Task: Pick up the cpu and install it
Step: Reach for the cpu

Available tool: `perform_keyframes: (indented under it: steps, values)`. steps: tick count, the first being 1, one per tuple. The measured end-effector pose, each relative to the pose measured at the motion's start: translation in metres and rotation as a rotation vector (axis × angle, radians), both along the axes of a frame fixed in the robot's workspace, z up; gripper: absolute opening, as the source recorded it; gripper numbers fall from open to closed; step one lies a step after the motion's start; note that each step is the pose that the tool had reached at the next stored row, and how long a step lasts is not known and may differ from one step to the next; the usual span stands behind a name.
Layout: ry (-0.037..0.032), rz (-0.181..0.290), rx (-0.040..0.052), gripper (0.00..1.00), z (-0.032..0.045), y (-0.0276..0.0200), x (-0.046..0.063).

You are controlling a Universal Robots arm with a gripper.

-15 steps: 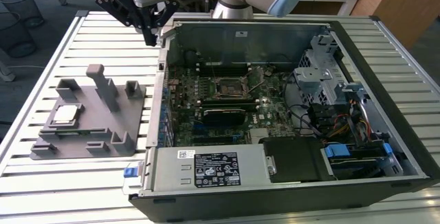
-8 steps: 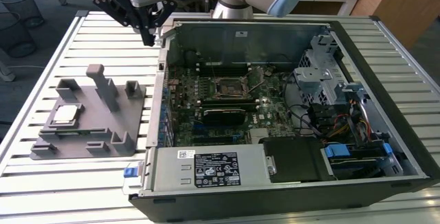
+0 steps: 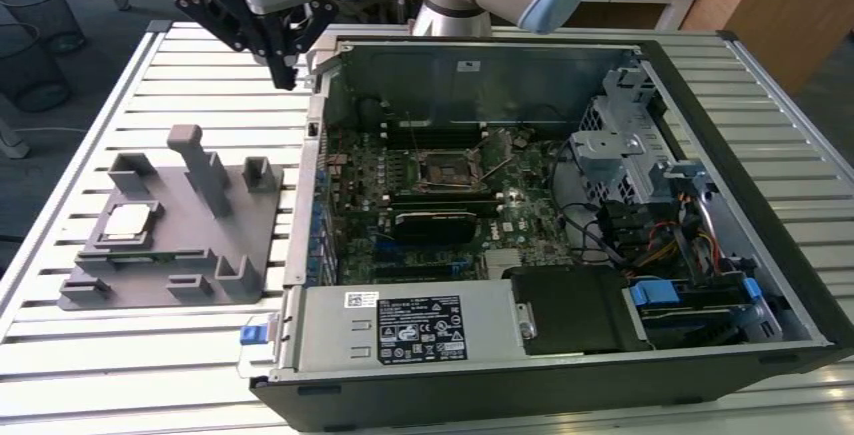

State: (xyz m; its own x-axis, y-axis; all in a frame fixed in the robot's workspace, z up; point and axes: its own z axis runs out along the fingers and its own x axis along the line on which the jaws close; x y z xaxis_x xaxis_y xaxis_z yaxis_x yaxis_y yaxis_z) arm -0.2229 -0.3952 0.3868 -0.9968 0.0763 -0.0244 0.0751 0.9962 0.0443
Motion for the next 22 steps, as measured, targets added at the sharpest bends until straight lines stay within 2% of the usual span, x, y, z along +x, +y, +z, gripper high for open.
perform_keyframes:
  steps: [12,13,22]
  values:
    - [0.0000,0.000,0.0000,0.11,-0.0005,0.0004,-0.006]
    - [0.0000,0.000,0.0001,0.11,-0.0009,0.0009,-0.013]
    - [0.0000,0.000,0.0000,0.11,-0.0012,0.0013,-0.018]
